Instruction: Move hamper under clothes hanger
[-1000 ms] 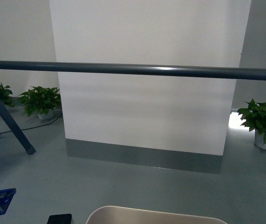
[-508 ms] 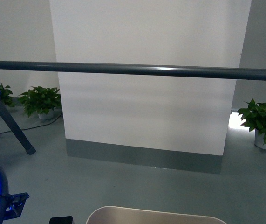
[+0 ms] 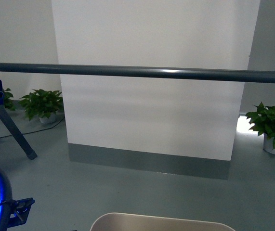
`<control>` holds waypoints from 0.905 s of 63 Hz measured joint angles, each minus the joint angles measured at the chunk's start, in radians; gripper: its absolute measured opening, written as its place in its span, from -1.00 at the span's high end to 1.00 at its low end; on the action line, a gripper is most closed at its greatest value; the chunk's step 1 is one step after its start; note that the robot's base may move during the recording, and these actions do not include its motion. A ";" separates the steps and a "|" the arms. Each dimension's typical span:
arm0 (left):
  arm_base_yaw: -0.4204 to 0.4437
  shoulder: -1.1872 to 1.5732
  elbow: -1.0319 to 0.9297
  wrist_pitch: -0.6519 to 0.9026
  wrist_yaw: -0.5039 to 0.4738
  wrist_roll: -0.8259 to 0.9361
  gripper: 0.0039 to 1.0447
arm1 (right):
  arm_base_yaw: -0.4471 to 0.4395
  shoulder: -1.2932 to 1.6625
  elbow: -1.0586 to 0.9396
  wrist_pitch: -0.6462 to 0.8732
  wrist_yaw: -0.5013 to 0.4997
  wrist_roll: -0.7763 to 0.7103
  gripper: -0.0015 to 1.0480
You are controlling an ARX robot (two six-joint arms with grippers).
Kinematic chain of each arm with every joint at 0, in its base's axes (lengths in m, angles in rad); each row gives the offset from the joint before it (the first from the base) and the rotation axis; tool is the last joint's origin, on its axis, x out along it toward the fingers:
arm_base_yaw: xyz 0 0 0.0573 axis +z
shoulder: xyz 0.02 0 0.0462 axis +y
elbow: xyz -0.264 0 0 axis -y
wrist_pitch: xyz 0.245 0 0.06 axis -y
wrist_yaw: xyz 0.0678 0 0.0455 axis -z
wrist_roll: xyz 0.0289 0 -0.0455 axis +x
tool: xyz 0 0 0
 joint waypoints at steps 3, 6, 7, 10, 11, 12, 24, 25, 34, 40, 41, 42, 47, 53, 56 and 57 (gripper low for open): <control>0.000 -0.018 -0.008 -0.001 0.002 0.000 0.15 | -0.002 -0.004 -0.006 0.001 0.003 -0.003 0.25; -0.001 -0.038 -0.013 -0.002 0.003 0.000 0.04 | -0.004 -0.011 -0.011 0.001 0.004 -0.004 0.15; -0.001 -0.045 -0.015 -0.003 0.004 -0.001 0.01 | -0.005 -0.016 -0.014 0.001 0.005 -0.004 0.12; 0.000 -0.079 -0.021 -0.009 0.010 -0.002 -0.13 | -0.008 -0.036 -0.024 0.002 0.010 -0.010 -0.01; 0.000 -0.088 -0.023 -0.010 0.010 -0.002 -0.16 | -0.009 -0.042 -0.026 0.002 0.011 -0.011 -0.05; 0.000 -0.096 -0.024 -0.012 0.010 -0.002 -0.20 | -0.010 -0.049 -0.028 0.002 0.012 -0.012 -0.08; 0.001 -0.216 -0.032 -0.036 0.010 0.000 -0.64 | -0.022 -0.143 -0.051 0.003 0.024 -0.032 -0.52; 0.001 -0.235 -0.034 -0.039 0.010 0.001 -0.71 | -0.023 -0.159 -0.055 0.002 0.026 -0.035 -0.59; 0.000 -0.323 -0.037 -0.059 0.011 0.016 -0.90 | -0.026 -0.238 -0.076 -0.012 0.034 -0.051 -0.89; -0.003 -0.402 -0.039 -0.082 0.009 0.039 -0.88 | -0.026 -0.318 -0.096 -0.028 0.038 -0.071 -0.84; -0.003 -0.420 -0.039 -0.089 0.008 0.042 -0.88 | -0.027 -0.337 -0.100 -0.034 0.040 -0.075 -0.84; -0.004 -0.439 -0.039 -0.095 0.006 0.049 -0.88 | -0.027 -0.356 -0.104 -0.039 0.042 -0.080 -0.85; -0.006 -0.504 -0.039 -0.115 -0.002 0.075 -0.88 | -0.031 -0.429 -0.117 -0.059 0.047 -0.100 -0.85; -0.010 -0.573 -0.038 -0.138 -0.008 0.098 -0.88 | -0.035 -0.508 -0.128 -0.084 0.051 -0.122 -0.85; -0.014 -0.631 -0.036 -0.156 -0.018 0.120 -0.88 | -0.038 -0.578 -0.135 -0.108 0.054 -0.141 -0.85; -0.014 -0.650 -0.034 -0.163 -0.021 0.127 -0.88 | -0.039 -0.602 -0.137 -0.117 0.055 -0.148 -0.85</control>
